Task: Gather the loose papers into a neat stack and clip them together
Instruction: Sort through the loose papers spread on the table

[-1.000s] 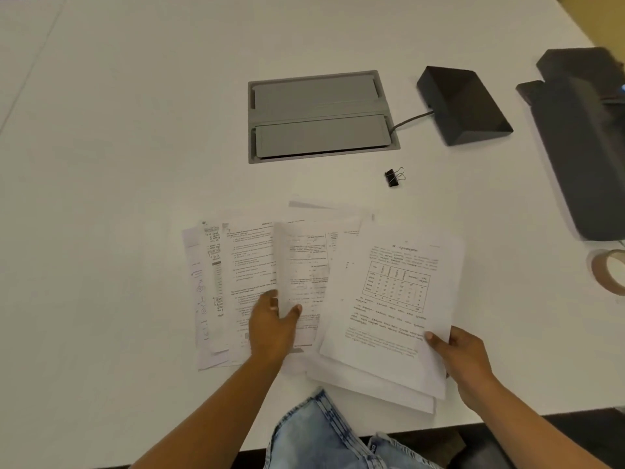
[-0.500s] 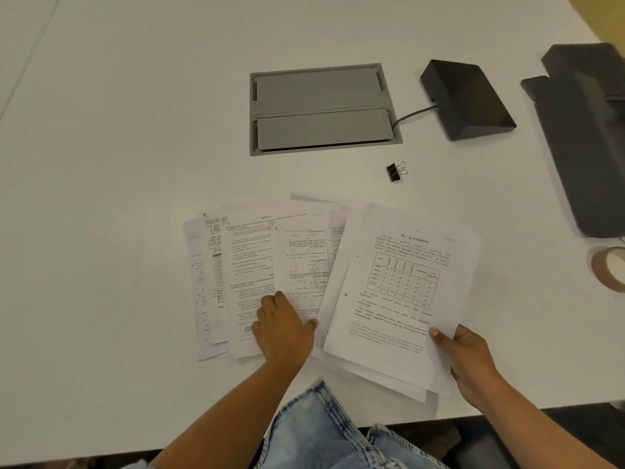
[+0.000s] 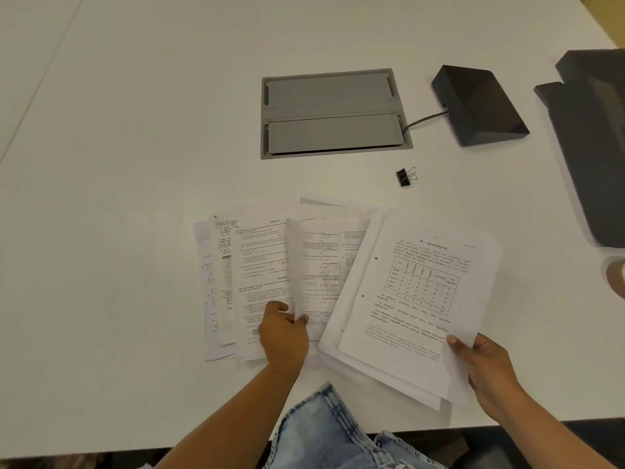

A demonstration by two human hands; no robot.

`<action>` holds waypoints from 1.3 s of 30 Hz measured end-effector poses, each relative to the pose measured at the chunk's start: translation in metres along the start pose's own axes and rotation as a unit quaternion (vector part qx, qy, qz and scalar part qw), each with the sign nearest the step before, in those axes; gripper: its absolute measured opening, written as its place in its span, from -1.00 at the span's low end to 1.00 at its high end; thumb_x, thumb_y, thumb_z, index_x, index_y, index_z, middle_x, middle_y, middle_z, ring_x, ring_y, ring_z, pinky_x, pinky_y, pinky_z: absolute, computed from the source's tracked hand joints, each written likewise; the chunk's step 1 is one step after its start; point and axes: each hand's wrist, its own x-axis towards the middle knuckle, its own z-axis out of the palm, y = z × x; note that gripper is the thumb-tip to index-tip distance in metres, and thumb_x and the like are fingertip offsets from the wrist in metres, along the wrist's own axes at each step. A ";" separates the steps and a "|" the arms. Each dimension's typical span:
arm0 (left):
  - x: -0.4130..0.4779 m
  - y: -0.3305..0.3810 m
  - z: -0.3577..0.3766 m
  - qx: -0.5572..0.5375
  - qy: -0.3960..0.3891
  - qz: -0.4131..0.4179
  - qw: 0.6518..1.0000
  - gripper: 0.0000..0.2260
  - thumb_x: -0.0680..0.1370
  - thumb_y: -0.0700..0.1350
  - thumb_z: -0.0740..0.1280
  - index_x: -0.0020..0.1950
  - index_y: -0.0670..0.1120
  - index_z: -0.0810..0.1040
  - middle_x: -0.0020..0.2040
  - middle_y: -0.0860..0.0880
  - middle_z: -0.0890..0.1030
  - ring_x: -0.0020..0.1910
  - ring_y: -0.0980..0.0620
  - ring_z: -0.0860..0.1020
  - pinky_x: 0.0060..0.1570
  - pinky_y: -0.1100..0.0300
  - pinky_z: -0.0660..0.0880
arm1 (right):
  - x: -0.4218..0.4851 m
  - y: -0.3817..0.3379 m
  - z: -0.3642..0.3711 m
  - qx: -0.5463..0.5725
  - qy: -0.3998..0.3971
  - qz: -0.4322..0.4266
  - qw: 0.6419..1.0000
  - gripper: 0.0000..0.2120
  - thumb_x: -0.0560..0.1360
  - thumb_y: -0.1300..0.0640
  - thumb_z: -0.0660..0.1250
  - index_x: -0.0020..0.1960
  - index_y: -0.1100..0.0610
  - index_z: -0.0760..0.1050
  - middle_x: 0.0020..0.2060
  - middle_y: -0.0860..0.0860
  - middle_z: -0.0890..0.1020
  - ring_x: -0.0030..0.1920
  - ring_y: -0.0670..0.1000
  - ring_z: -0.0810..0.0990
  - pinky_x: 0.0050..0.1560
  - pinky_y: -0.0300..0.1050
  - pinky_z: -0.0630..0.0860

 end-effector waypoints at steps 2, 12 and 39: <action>0.000 0.000 -0.003 -0.015 -0.006 -0.002 1.000 -0.78 0.43 -0.25 0.51 -0.07 -0.12 0.49 -0.31 0.05 0.53 -0.28 -0.06 0.60 -0.17 0.05 0.63 | -0.001 -0.001 -0.002 -0.004 -0.001 -0.001 1.000 -0.83 0.52 0.18 0.38 0.11 0.06 0.60 0.10 0.05 0.69 0.12 0.16 0.62 0.20 0.18 0.52; -0.003 -0.002 -0.010 -0.028 0.031 0.071 0.997 -0.76 0.64 -0.10 0.25 0.11 -0.22 0.61 -0.06 -0.04 0.55 -0.06 0.00 0.54 0.01 0.15 0.49 | -0.012 -0.008 -0.004 0.003 -0.004 -0.004 1.000 -0.78 0.53 0.21 0.37 0.17 0.12 0.59 0.14 0.09 0.67 0.10 0.16 0.61 0.24 0.27 0.48; -0.026 0.035 -0.078 -0.219 -0.321 -0.006 0.921 -0.76 0.61 0.08 0.23 0.17 0.11 0.65 0.09 0.04 0.72 0.06 0.03 0.69 0.05 0.10 0.60 | -0.042 -0.075 0.055 0.039 -0.148 -0.089 0.984 -0.65 0.52 0.19 0.34 0.29 0.07 0.53 0.16 0.01 0.70 0.17 0.09 0.66 0.30 0.16 0.47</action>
